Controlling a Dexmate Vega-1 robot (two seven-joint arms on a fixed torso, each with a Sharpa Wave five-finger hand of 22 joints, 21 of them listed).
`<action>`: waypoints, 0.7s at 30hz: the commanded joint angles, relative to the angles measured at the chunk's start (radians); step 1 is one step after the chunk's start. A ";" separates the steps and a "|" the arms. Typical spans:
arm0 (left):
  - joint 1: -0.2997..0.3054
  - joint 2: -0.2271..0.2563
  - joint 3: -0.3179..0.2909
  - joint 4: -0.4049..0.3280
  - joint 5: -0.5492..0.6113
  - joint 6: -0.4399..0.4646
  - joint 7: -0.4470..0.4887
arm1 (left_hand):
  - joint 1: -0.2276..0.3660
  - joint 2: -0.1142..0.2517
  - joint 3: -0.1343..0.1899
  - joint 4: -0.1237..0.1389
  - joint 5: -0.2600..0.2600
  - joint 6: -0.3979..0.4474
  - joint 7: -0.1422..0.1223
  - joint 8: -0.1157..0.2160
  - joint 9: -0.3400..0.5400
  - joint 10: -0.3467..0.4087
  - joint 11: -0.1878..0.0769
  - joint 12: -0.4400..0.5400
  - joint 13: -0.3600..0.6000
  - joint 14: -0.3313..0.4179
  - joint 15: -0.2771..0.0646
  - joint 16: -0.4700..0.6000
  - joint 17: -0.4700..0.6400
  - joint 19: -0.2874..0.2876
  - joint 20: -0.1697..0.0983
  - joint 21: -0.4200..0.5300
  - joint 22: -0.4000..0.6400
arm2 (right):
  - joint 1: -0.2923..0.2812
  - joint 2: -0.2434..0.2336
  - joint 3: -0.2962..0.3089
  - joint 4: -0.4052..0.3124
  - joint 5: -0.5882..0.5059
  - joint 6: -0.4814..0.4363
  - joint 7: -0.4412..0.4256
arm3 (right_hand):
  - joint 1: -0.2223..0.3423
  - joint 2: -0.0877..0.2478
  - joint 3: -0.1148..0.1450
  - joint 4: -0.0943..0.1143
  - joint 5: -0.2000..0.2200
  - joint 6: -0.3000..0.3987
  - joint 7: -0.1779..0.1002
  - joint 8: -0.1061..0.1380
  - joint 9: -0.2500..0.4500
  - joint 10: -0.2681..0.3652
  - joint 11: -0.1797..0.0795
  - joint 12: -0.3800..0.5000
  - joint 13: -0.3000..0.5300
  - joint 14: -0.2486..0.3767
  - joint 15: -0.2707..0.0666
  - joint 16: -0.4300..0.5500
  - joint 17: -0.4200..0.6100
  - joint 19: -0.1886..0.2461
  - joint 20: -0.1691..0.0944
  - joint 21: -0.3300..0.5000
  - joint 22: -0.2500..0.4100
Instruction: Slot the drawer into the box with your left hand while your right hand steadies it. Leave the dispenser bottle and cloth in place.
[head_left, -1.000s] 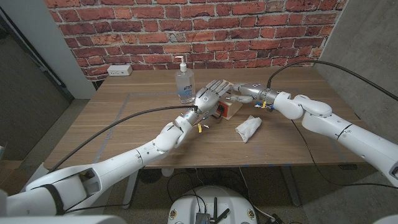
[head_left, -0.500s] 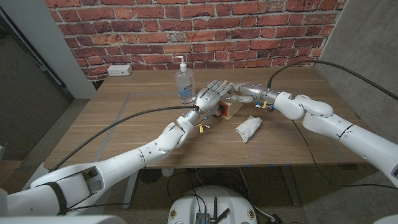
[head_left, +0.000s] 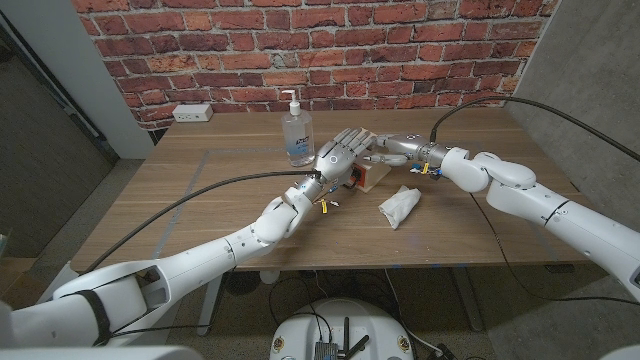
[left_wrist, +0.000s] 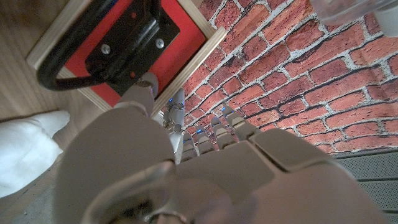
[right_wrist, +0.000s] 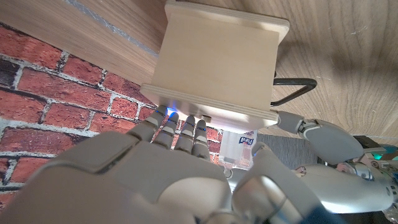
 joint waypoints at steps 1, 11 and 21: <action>0.002 0.001 0.005 0.002 -0.007 0.011 0.010 | 0.012 0.000 -0.002 0.001 0.005 0.001 -0.010 0.000 0.002 0.003 0.003 0.005 0.002 0.009 -0.033 0.006 0.002 0.007 -0.087 0.004 0.000 | -0.004 0.001 0.001 -0.012 -0.001 -0.006 0.004 | -0.005 0.042 0.005 0.004 0.000 0.004 0.005 0.006 0.002 0.006 -0.001 0.004 -0.001 0.009 -0.053 0.009 0.004 0.012 -0.058 0.002 0.005; -0.003 -0.006 0.010 0.015 -0.014 0.008 0.022 | 0.014 -0.001 -0.002 0.000 0.005 0.002 -0.009 0.001 0.002 0.004 0.003 0.005 0.002 0.008 -0.034 0.006 0.002 0.007 -0.087 0.004 0.000 | -0.009 0.001 0.002 -0.023 -0.001 -0.013 0.011 | -0.005 0.042 0.005 0.004 0.000 0.004 0.006 0.006 0.002 0.006 0.000 0.004 -0.001 0.009 -0.052 0.009 0.005 0.014 -0.057 0.002 0.005; 0.020 0.028 0.000 -0.042 -0.016 0.010 0.003 | 0.014 -0.002 -0.004 0.002 0.005 0.001 -0.013 0.000 0.002 0.003 0.001 0.005 0.002 0.011 -0.033 0.007 0.002 0.008 -0.090 0.004 0.000 | -0.012 0.002 0.003 -0.029 -0.004 -0.019 0.009 | -0.005 0.042 0.005 0.004 0.000 0.004 0.006 0.006 0.002 0.005 -0.001 0.003 -0.001 0.009 -0.052 0.009 0.006 0.017 -0.056 0.002 0.005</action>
